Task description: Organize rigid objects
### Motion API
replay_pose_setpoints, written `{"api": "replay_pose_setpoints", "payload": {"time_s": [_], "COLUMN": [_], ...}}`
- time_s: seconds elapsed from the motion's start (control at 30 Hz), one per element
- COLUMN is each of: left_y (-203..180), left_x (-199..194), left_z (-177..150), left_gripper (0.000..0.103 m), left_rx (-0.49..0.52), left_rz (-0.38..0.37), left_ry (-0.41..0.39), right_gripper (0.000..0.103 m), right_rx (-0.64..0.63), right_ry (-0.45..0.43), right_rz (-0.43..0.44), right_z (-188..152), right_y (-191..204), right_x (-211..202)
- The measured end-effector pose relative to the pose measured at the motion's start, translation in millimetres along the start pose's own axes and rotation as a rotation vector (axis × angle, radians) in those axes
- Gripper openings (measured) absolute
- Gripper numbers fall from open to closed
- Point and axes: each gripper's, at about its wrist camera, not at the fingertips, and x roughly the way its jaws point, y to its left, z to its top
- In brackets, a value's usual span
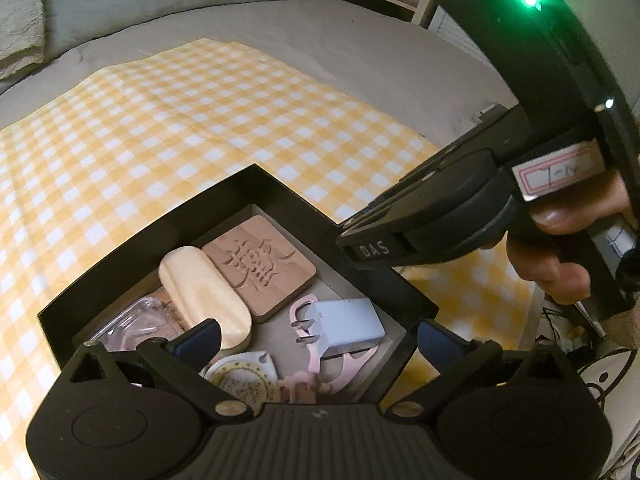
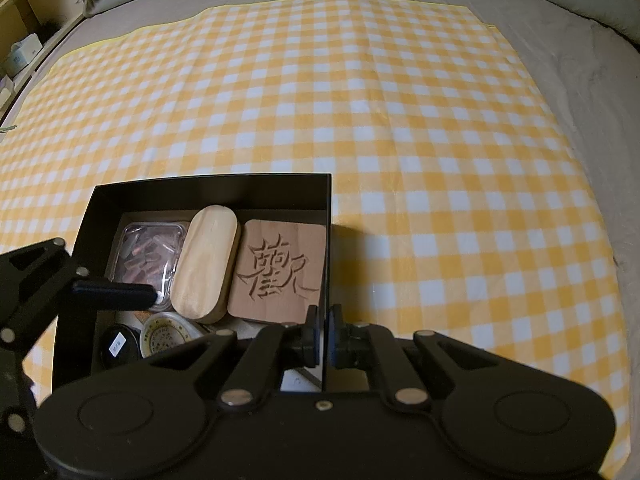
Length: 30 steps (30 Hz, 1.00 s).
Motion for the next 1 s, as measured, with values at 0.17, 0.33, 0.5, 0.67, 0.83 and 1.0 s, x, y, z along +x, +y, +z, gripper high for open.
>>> {"api": "replay_pose_setpoints", "payload": {"time_s": [0.17, 0.33, 0.5, 0.67, 0.83, 1.0], "left_y": [5, 6, 11, 16, 18, 15], "left_x": [-11, -26, -43, -68, -95, -120], "left_z": [-5, -11, -18, -26, -34, -43], "left_gripper": [0.103, 0.103, 0.103, 0.103, 0.103, 0.103], "left_rx": [-0.035, -0.050, -0.077, -0.114, -0.154, -0.188], "left_rz": [0.003, 0.020, 0.040, 0.084, 0.132, 0.185], "left_ry": [-0.012, -0.034, -0.054, -0.100, -0.155, -0.209], "right_gripper": [0.005, 0.008, 0.012, 0.022, 0.045, 0.058], "right_rx": [-0.002, -0.018, -0.030, -0.059, -0.086, -0.088], "right_ry": [0.002, -0.015, -0.076, -0.157, -0.246, -0.304], "right_rz": [-0.005, -0.023, -0.013, 0.000, 0.036, 0.064], "right_z": [-1, -1, -4, -9, -21, -38], "right_y": [0, 5, 13, 22, 30, 38], "right_x": [0, -5, -32, -66, -106, -138]}}
